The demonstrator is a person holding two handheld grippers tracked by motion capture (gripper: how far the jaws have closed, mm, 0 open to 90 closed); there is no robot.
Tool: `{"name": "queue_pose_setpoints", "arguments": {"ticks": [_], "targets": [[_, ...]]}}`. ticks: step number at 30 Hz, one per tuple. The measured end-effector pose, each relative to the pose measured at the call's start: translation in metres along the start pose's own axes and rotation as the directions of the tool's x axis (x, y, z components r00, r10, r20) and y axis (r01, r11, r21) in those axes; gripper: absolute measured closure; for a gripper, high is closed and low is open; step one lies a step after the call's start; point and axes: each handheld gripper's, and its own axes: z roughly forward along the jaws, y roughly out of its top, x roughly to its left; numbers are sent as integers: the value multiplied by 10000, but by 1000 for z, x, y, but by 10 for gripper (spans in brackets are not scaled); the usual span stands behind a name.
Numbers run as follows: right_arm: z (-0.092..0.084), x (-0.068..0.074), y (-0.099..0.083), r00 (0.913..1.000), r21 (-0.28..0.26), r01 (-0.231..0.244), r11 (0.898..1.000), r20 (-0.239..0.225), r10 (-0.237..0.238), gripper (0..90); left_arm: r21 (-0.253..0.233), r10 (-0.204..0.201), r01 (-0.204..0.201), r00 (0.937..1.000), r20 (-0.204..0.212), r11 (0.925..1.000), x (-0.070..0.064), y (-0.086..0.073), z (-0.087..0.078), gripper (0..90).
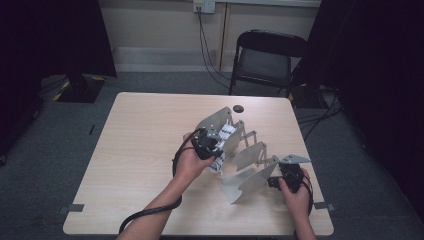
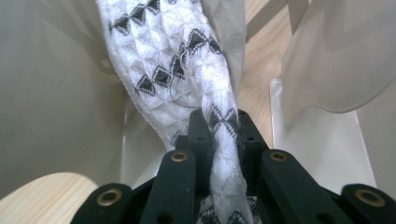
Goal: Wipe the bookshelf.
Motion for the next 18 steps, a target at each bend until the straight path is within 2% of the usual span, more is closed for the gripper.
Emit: {"name": "queue_pose_setpoints", "arguments": {"ticks": [3,5,10,12,14,18], "targets": [[0,0,0,10000,-26,37,10000,-8,-37,150,40,366,-366,9993,-64,9993,2,-1,-3,790],[0,0,0,10000,-26,37,10000,-9,-37,150,47,352,-352,9994,-11,9994,3,-3,-3,777],[0,0,0,10000,-29,38,10000,-9,-38,150,203,137,-137,9999,-25,9997,4,-9,2,738],[0,0,0,10000,-28,35,10000,-9,-35,150,477,71,-68,10000,-66,9988,6,-14,6,743],[0,0,0,10000,-28,34,10000,-11,-34,150,596,-27,38,9998,-181,9982,7,-16,7,742],[0,0,0,10000,-26,33,10000,-14,-33,150,627,-186,227,9977,-652,9978,12,-20,8,683]]}}
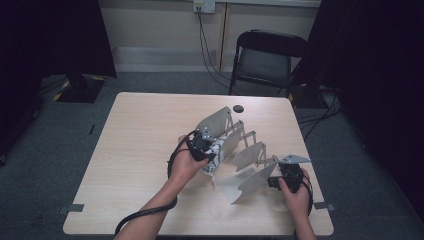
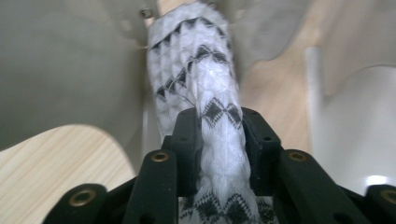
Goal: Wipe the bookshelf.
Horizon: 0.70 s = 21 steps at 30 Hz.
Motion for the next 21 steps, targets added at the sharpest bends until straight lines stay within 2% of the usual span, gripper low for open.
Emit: {"name": "queue_pose_setpoints", "arguments": {"ticks": [6,10,12,13,16,21], "targets": [[0,0,0,10000,-2,5,10000,0,-5,150,-139,-279,274,9988,-412,9995,5,-1,0,647],[0,0,0,10000,-2,9,10000,1,-9,150,-260,-360,353,9989,-286,9990,4,-1,7,621],[0,0,0,10000,-2,3,10000,1,-3,150,-337,-445,435,9986,-281,9985,4,-1,9,567],[0,0,0,10000,-1,6,10000,2,-6,150,-454,-474,463,9986,-244,9979,3,-2,17,542],[0,0,0,10000,-2,7,10000,0,-7,151,-109,-640,639,9979,-68,9979,3,-9,32,542],[0,0,0,10000,-3,9,10000,-1,-9,150,122,-637,637,9980,9,9979,5,-16,45,539]]}}
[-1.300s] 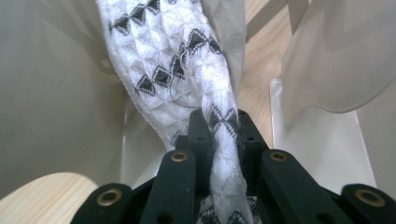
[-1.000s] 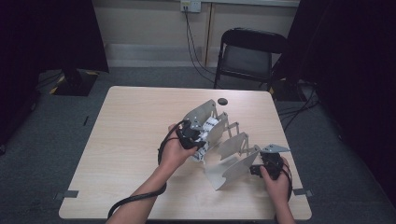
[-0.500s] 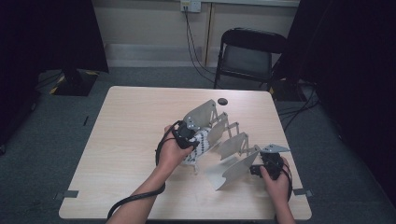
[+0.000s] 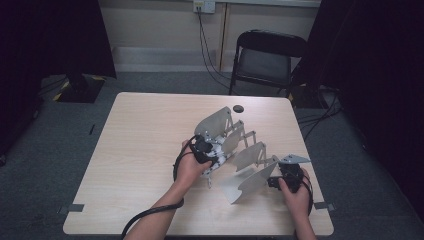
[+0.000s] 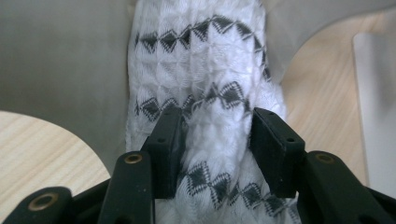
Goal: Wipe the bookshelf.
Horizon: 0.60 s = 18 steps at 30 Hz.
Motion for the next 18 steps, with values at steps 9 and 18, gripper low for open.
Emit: {"name": "queue_pose_setpoints", "arguments": {"ticks": [9,18], "targets": [[0,0,0,10000,4,11,10000,-4,-11,152,110,553,-556,9982,232,9984,0,-2,-1,793],[0,0,0,10000,8,2,10000,-15,-2,150,-221,1496,-1488,9878,428,9886,-2,14,-24,822]]}}
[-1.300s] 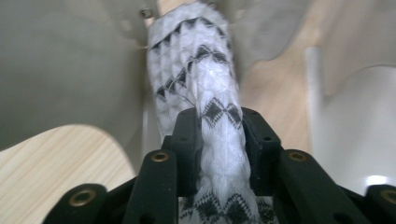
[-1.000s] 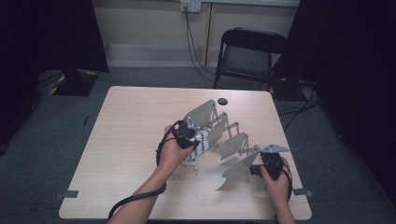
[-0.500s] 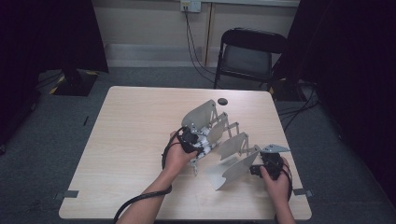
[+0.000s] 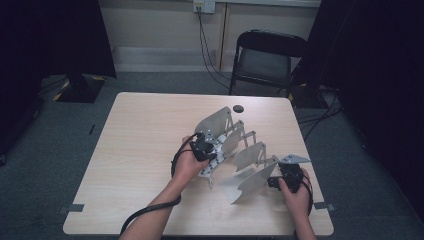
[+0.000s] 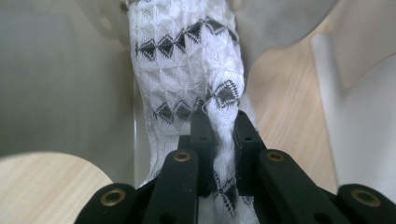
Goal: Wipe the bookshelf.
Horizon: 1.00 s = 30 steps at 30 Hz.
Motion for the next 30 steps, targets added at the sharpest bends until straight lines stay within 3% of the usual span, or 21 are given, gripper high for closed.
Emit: {"name": "queue_pose_setpoints", "arguments": {"ticks": [10,17,23,30], "targets": [[0,0,0,10000,-2,0,10000,1,0,150,-937,538,-540,9985,-48,9941,-2,23,-28,822],[0,0,0,10000,-3,-1,10000,1,1,150,-1519,632,-634,9980,-64,9864,-4,35,-42,821],[0,0,0,10000,-2,1,10000,1,-1,150,-1309,666,-650,9978,78,9893,-4,31,-37,821],[0,0,0,10000,-1,-3,10000,2,3,150,-744,478,-447,9981,396,9962,-7,10,-13,820]]}}
